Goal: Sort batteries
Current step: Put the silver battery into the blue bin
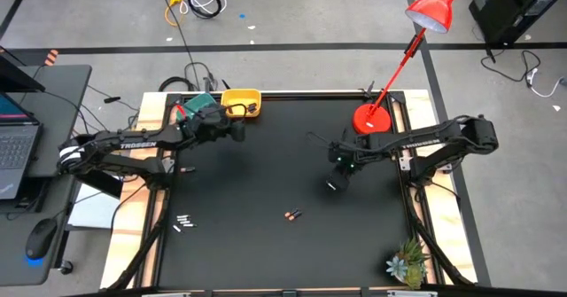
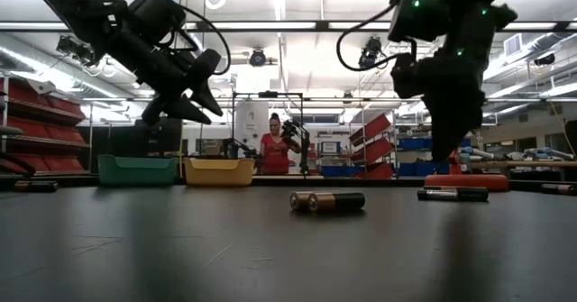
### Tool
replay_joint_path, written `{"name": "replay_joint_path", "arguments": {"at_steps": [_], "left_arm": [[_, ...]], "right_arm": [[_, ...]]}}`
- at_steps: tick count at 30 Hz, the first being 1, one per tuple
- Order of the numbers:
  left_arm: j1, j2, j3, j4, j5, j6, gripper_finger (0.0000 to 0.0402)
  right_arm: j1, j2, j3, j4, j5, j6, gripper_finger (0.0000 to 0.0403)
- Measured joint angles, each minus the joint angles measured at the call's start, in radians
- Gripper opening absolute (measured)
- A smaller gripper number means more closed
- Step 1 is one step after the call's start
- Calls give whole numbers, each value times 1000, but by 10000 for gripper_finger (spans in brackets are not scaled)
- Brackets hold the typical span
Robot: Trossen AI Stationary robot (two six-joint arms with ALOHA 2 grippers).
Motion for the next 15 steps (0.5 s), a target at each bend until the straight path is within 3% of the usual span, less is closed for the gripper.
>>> {"name": "replay_joint_path", "arguments": {"at_steps": [6,15], "left_arm": [[-15,0,0,1,0,-8,162],[-15,0,0,-6,-5,-8,162]], "right_arm": [[-54,0,-42,81,-11,-68,115],[-38,2,-91,194,12,-119,115]]}}
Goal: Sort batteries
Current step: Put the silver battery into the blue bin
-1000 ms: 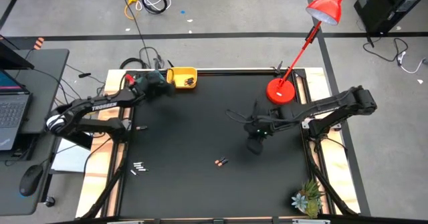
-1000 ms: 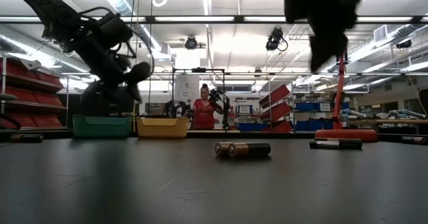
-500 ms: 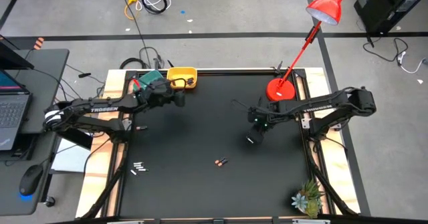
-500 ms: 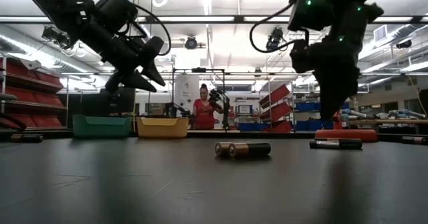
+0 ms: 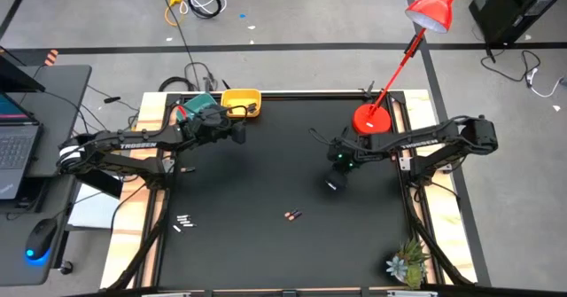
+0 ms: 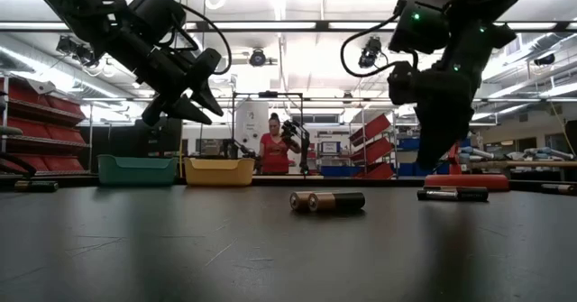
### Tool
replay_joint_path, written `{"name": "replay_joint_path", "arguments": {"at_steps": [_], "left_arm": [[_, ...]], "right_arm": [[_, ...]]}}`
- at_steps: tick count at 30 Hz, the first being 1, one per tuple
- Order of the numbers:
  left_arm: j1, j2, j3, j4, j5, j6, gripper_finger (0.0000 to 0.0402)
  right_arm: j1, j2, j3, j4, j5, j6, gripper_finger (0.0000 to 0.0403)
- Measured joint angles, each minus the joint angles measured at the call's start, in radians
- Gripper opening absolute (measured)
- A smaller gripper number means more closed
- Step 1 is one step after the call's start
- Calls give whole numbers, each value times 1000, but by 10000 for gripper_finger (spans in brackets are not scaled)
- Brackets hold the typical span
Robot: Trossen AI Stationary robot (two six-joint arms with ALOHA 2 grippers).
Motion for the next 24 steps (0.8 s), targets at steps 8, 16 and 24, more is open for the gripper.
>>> {"name": "replay_joint_path", "arguments": {"at_steps": [8,16,24], "left_arm": [[0,0,0,0,-19,0,162],[0,0,0,-14,-23,0,162],[0,0,0,-23,80,-27,162]], "right_arm": [[25,94,-27,70,11,-14,115],[30,156,-25,96,33,17,115],[42,-9,19,12,-102,-1,115]]}}
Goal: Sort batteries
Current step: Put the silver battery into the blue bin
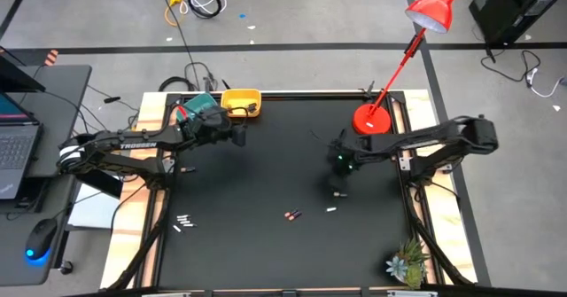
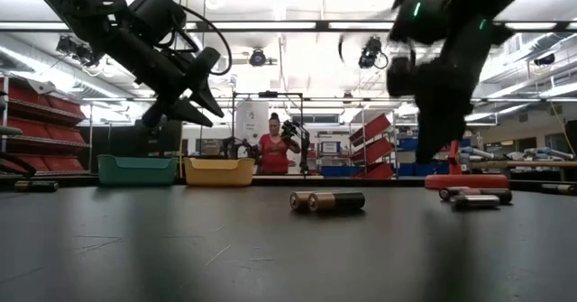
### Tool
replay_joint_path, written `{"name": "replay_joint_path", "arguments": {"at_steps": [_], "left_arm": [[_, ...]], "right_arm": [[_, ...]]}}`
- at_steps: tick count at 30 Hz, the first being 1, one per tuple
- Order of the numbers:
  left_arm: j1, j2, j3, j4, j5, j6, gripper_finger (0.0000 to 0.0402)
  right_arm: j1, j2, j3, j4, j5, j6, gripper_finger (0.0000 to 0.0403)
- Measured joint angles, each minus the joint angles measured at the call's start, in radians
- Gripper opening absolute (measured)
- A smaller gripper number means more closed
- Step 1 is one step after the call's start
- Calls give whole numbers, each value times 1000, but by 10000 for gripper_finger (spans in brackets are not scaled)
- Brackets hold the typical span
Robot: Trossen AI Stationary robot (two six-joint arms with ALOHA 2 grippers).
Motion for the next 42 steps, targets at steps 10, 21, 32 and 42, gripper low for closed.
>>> {"name": "replay_joint_path", "arguments": {"at_steps": [10,21,32,42], "left_arm": [[-8,1,0,-102,17,16,162],[-6,1,0,-103,66,134,162],[-7,2,0,-104,91,89,162],[-6,2,0,-89,89,78,162]], "right_arm": [[479,-90,1,-12,72,-203,115],[655,151,2,256,131,39,149],[706,311,15,218,303,17,137],[682,282,6,211,275,-60,24]]}}
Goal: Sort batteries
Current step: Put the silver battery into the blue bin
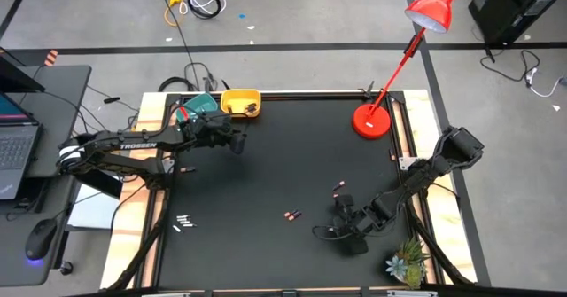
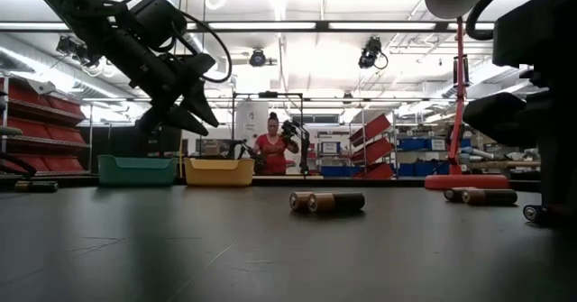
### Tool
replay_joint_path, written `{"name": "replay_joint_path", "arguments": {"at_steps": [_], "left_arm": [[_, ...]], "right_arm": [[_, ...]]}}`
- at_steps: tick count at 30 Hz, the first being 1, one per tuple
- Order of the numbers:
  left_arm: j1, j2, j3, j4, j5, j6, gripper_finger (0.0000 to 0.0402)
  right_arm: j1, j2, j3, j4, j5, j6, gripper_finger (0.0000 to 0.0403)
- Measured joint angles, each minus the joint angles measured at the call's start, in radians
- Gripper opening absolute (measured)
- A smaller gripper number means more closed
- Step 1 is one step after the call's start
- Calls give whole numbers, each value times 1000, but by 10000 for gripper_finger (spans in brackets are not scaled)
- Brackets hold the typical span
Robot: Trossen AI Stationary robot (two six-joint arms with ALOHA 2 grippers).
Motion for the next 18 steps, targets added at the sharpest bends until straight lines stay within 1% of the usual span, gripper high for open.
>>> {"name": "replay_joint_path", "arguments": {"at_steps": [2,4,6,8,11,14,18], "left_arm": [[0,0,0,2,13,-6,162],[1,0,0,14,62,-24,162],[1,0,0,56,144,-29,162],[1,0,0,110,233,-37,162],[1,0,0,179,331,-68,162],[1,0,0,232,360,-74,162],[1,0,0,298,355,-53,162]], "right_arm": [[-10,-7,-1,-2,-21,20,24],[-22,-20,-2,-5,-44,54,24],[-32,-38,12,-24,-56,64,24],[-49,-52,38,-83,-55,65,24],[-95,-61,103,-170,-24,65,24],[-157,-67,170,-235,-9,58,23],[-273,-66,249,-240,0,33,23]]}}
